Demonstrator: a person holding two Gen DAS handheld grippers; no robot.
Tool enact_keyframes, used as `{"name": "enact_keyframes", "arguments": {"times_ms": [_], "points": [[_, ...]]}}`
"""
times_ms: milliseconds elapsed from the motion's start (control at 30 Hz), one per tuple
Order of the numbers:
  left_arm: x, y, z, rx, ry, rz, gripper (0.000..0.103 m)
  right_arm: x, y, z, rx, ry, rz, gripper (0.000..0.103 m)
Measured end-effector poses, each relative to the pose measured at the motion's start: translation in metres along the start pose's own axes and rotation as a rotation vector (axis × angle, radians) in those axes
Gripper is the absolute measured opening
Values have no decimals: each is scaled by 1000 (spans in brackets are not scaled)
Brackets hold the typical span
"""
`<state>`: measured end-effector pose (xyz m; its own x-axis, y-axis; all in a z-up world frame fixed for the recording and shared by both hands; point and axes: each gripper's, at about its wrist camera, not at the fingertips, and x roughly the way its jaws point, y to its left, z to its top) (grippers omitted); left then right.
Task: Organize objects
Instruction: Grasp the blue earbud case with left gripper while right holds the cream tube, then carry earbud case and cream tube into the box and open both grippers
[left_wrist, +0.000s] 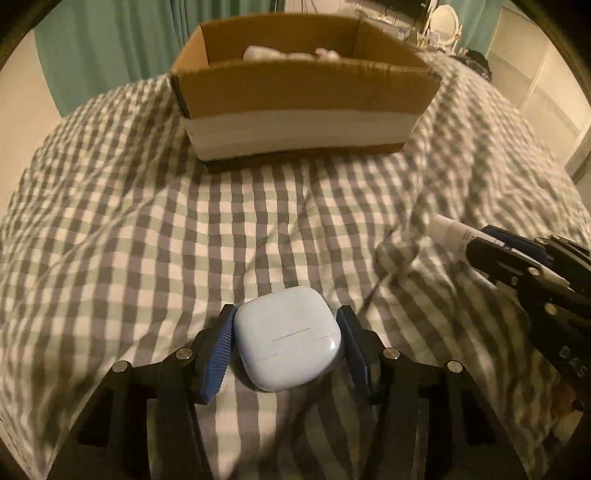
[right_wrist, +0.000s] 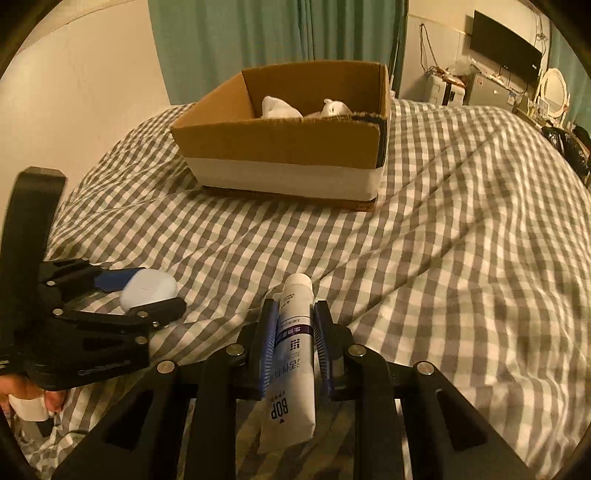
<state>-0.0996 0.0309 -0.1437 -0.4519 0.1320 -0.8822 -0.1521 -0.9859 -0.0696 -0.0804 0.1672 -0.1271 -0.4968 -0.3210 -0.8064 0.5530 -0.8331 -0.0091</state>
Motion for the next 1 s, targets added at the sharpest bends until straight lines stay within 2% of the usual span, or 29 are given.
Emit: {"name": "enact_keyframes", "arguments": {"times_ms": [67,200,367,467,633,767,1000], "points": [[-14,1,-2,-18,-40,11,56,-7,2,-1,-8,-6,-16,20],[-39,8,-2,-22,-92,-23,56,-20,4,0,-7,-26,-35,20],[-47,18,8,-18,-105,-22,56,-49,5,6,-4,-73,-62,19],[-57,11,15,-1,-133,-18,56,-74,4,15,-21,-118,-76,19],[-88,9,32,7,-191,-34,56,-113,-1,43,-26,-194,-104,19],[-114,11,59,7,-231,-41,56,-140,-7,74,-15,-250,-82,19],[-144,18,123,48,-297,-13,56,-145,-17,138,-21,-276,-22,19]]}}
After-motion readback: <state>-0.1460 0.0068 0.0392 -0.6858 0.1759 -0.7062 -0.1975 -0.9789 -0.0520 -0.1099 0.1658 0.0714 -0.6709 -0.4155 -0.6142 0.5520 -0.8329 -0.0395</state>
